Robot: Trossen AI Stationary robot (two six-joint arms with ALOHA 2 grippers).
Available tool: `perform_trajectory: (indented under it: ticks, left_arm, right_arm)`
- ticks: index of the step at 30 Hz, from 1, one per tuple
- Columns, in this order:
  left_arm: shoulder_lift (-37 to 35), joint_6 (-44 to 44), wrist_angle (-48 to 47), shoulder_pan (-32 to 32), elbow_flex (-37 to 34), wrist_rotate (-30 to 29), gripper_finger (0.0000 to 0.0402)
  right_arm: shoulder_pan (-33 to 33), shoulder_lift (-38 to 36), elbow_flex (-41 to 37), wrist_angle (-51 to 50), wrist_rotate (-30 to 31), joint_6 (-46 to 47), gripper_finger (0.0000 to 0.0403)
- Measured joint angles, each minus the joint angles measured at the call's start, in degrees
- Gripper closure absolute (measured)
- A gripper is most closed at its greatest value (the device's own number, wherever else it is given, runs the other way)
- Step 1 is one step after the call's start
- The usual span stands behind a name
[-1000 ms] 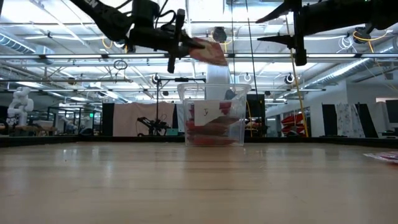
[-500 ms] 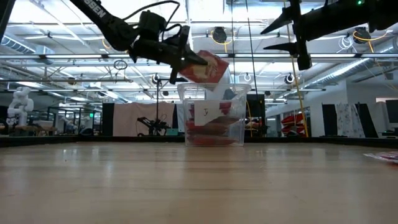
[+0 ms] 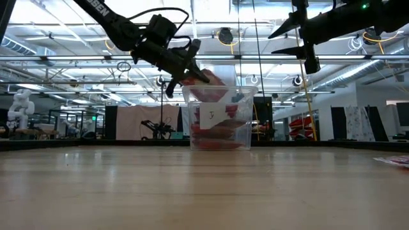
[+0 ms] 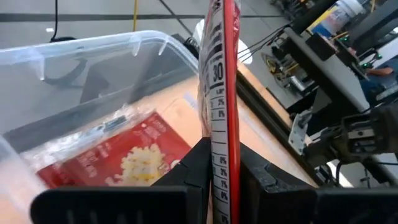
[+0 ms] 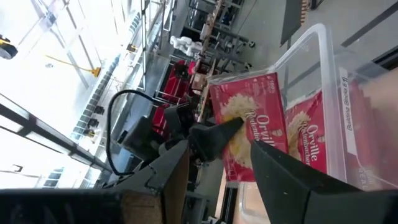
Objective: Sort popcorn bags into baskets
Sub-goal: Put the red popcorn bag into the transparent container
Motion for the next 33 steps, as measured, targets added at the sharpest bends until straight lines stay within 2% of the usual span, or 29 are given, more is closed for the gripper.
perform_trajectory:
  ticks: [5,12,17,27,33]
  left_arm:
    - [-0.04,-1.47,0.10,-1.27,0.00,-2.17,0.0350]
    - [-0.34,-2.72,-6.88,-1.10,0.00,-5.49,0.0345]
    - [-0.61,-3.11,-9.21,-0.48,0.00,-5.72,0.0302]
    - [-2.22,-4.16,-11.57,0.60,0.00,-5.52,0.0191]
    - [-6.54,-3.27,-19.39,2.87,0.00,-5.51,0.0173]
  right_arm:
    - [0.01,0.00,0.00,-0.02,-0.05,-0.40,0.0236]
    - [0.02,0.00,0.00,-0.02,-0.94,-0.53,0.0236]
    - [0.02,0.00,0.00,-0.06,-3.01,-0.53,0.0236]
    - [0.02,0.00,0.00,-0.24,-3.08,-0.54,0.0236]
    - [0.02,-0.02,0.00,-1.17,-3.21,-0.75,0.0236]
